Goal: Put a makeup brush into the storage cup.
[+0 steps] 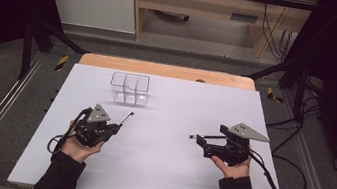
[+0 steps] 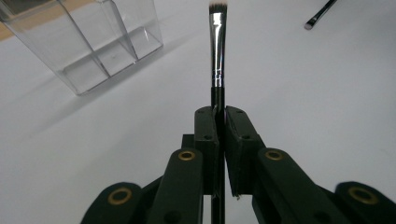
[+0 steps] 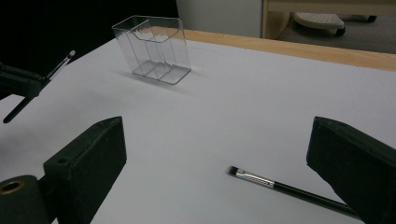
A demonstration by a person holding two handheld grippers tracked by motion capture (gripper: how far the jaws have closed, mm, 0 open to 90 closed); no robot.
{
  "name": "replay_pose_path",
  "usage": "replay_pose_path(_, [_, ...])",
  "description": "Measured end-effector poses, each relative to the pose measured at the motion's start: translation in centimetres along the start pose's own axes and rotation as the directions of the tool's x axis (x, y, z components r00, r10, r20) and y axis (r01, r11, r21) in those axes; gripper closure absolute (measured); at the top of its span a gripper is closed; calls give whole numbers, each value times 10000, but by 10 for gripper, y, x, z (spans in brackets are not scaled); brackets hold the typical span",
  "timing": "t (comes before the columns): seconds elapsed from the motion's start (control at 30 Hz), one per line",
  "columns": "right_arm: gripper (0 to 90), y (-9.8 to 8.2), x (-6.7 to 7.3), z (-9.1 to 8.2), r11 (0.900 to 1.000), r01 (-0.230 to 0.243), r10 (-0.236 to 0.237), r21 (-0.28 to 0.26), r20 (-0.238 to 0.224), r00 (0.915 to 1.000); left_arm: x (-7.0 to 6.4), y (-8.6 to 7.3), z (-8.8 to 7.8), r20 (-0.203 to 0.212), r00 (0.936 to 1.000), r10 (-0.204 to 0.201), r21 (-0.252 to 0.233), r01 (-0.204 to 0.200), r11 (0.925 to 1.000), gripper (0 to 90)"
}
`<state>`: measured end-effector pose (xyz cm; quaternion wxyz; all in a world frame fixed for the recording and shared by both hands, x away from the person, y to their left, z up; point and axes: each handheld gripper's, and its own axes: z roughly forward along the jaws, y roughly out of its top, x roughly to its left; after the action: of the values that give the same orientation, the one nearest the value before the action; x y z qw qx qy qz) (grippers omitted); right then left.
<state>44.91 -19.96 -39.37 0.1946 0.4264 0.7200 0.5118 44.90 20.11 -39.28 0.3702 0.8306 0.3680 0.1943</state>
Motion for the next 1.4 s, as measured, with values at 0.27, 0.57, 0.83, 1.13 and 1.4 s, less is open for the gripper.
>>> replay_pose_path(0.27, [59, 6, 8, 2, 9993, -120, 117, -353, -81, 9999, -5, 2, -4, -51, 9999, -101, -610, 97, 9981, 835])
replay_pose_path(0.57, [64, 13, 16, 5, 9985, -263, 256, -479, -149, 9996, -15, 5, -3, -48, 9999, -118, -950, 113, 9954, 835])
replay_pose_path(0.83, [70, 19, 26, 13, 9986, -236, 222, -480, -283, 9994, -24, 11, 1, -163, 9998, 93, -1125, -111, 9936, 835])
replay_pose_path(1.13, [82, 28, 39, 26, 9972, -431, 394, -605, -612, 9973, -29, 17, 7, -13, 10000, -50, -1308, 48, 9914, 835])
replay_pose_path(1.4, [90, 35, 49, 36, 9957, -562, 492, -736, -938, 9944, -36, 22, 14, 122, 9997, -201, -1481, 217, 9887, 834])
